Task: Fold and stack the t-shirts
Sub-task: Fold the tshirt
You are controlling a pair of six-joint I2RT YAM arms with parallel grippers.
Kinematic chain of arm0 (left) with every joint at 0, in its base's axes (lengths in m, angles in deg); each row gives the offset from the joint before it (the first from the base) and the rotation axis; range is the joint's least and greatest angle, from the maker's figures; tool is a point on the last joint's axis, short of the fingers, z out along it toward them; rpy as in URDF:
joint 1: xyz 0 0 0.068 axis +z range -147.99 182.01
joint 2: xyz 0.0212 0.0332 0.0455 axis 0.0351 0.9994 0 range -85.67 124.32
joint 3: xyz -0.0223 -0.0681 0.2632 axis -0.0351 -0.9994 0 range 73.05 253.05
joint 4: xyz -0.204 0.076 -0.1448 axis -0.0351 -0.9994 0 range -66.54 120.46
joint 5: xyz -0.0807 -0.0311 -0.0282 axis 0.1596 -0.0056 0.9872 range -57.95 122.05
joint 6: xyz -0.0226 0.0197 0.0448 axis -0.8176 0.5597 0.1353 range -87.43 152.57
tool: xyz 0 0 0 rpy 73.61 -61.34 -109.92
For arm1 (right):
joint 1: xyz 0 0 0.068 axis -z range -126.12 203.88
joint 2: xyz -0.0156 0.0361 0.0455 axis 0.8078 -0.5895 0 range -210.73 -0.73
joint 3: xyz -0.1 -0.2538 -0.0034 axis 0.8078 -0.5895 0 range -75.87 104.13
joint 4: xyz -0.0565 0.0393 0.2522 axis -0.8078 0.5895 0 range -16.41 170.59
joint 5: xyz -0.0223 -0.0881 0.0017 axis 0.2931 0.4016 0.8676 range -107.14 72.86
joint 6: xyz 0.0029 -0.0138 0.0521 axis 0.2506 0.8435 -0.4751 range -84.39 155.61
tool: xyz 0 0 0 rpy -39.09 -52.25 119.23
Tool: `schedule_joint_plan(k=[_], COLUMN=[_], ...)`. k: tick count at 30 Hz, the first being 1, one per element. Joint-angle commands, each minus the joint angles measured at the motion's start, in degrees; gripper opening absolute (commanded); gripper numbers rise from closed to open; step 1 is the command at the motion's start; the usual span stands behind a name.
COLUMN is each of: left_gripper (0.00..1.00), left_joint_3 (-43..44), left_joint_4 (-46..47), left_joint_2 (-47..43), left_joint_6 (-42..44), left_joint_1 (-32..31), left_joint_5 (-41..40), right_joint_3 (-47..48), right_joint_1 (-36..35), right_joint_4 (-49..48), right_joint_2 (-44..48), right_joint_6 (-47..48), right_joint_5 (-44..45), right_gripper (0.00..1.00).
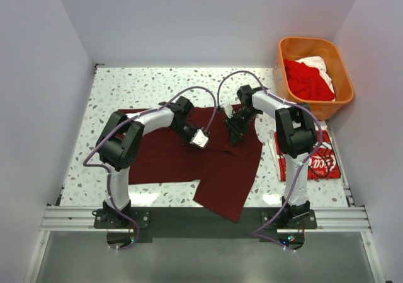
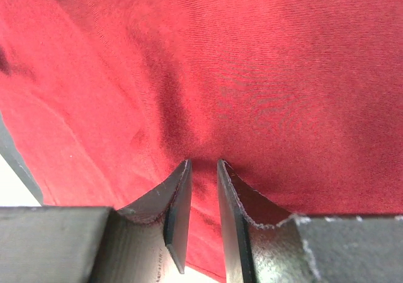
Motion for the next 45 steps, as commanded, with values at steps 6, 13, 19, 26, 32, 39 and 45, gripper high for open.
schedule_joint_plan(k=[6, 13, 19, 26, 32, 39, 45], left_gripper=[0.00, 0.41, 0.42, 0.42, 0.39, 0.35, 0.34], left_joint_3=[2.23, 2.23, 0.48, 1.35, 3.11, 3.81, 8.97], left_joint_4=[-10.91, -8.81, 3.91, 6.41, 2.62, 3.05, 4.47], left_joint_2=[-1.39, -3.49, -11.66, -13.78, -8.78, -1.48, 4.67], left_joint_6=[7.61, 1.57, -29.24, -57.32, -66.29, -71.48, -72.98], left_joint_1=[0.55, 3.53, 16.62, 33.67, 38.87, 41.24, 42.74], left_joint_5=[3.70, 5.36, 8.55, -4.90, -22.39, -33.82, -39.36], right_joint_3=[-0.37, 1.29, 4.63, 11.39, 15.01, 15.27, 16.31], right_joint_1=[0.29, 0.46, 3.36, 3.72, 3.63, 3.63, 3.72], right_joint_4=[0.01, 2.11, -5.16, -11.60, -12.21, -10.27, -14.58], right_joint_2=[-0.44, 1.31, 6.76, 1.42, -4.39, -8.09, -10.54], right_joint_6=[0.91, 2.49, -6.72, -10.17, -7.88, -2.44, -1.72], right_joint_5=[5.33, 3.50, 1.19, 16.57, 24.48, 32.31, 39.94], right_gripper=[0.28, 0.31, 0.31, 0.31, 0.30, 0.28, 0.28])
